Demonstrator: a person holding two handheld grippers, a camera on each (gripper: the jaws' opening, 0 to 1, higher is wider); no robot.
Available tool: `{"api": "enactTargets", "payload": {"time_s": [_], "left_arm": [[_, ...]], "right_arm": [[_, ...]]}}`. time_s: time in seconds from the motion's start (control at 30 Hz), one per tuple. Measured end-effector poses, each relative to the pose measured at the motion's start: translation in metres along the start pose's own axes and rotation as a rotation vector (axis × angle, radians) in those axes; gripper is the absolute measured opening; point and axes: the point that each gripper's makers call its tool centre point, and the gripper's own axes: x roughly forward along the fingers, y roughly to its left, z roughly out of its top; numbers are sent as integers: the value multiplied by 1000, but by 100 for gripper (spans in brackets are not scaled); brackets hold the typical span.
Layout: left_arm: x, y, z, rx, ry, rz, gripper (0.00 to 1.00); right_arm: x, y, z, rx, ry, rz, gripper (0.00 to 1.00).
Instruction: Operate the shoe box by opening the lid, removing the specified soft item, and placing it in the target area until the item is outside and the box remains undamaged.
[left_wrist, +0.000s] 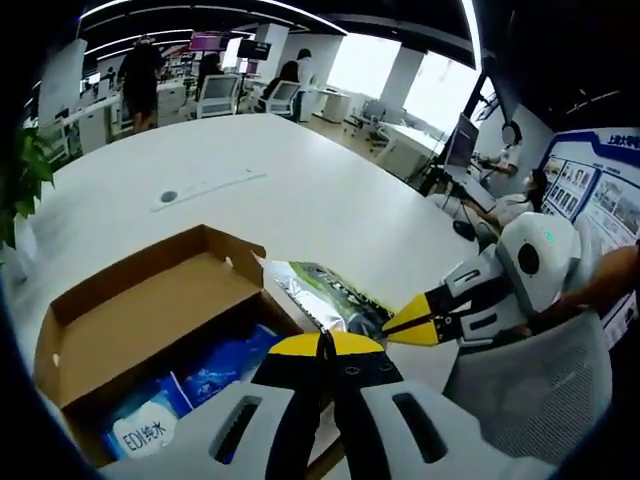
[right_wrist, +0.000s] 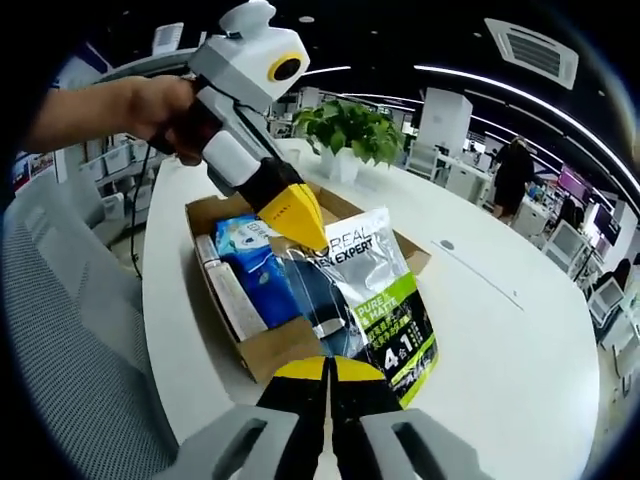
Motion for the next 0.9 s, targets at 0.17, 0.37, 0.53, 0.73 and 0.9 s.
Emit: {"api": "enactTargets", "payload": {"time_s": [0.17, 0.37, 0.53, 0.73, 0.9], "left_arm": [[13, -5, 0, 4, 17, -4, 0], [26, -7, -3, -3, 33, 6, 0], [34, -10, -8, 10, 60, 11, 0], [38, -9, -11, 14, 75, 18, 0], [42, -8, -14, 13, 88, 21, 0]], "right_arm": [[0, -8, -12, 8, 11, -14, 0], [1, -17, -24, 33, 16, -40, 0], [4, -22, -33, 56, 22, -58, 0], [7, -25, -37, 61, 23, -81, 0], [10, -23, -33, 44, 10, -82, 0]]}}
